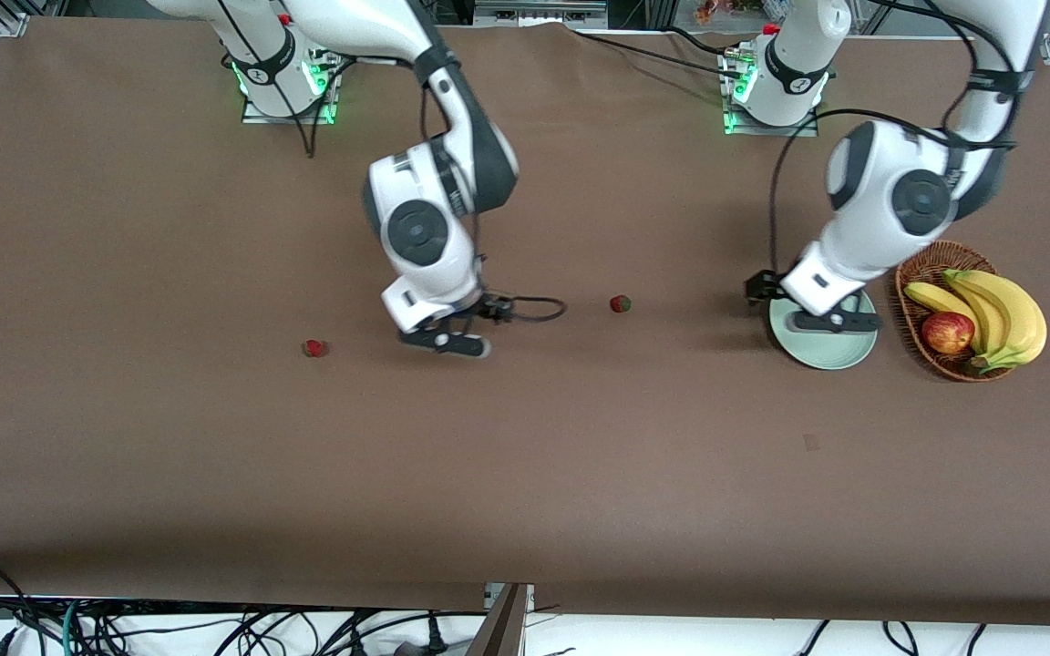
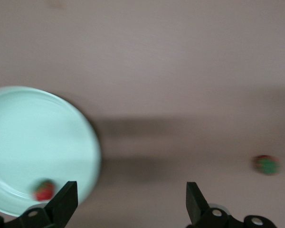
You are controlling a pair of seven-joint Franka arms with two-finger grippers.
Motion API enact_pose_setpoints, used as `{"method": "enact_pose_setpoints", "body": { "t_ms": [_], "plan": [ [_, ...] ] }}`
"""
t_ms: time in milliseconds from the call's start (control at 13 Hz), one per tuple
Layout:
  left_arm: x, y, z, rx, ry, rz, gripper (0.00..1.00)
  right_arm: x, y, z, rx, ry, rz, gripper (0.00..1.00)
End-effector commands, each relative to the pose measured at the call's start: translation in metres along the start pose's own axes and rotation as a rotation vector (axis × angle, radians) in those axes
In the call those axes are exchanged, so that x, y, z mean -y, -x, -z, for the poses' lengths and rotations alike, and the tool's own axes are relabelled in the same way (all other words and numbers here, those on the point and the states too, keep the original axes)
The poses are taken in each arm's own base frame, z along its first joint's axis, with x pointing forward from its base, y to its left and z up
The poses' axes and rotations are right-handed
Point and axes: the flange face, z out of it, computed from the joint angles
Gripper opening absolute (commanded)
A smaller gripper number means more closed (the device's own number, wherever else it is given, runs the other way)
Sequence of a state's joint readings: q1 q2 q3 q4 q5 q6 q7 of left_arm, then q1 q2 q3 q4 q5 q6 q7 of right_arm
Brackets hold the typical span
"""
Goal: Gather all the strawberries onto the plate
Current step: 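Grasp the strawberry with the left gripper while the right gripper grasps the last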
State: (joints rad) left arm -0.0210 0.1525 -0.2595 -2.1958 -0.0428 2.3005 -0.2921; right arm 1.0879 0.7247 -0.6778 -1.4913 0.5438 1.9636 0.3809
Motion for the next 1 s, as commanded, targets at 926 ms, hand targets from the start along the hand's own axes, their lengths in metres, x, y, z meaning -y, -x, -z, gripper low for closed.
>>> {"method": "enact_pose_setpoints", "body": {
  "t_ms": [926],
  "plan": [
    [-0.184,0.021,-0.126,-0.050,0.033,0.251,1.00,-0.256,-0.043,-0.065,0.004,0.028,0.381,0.55]
  ]
}}
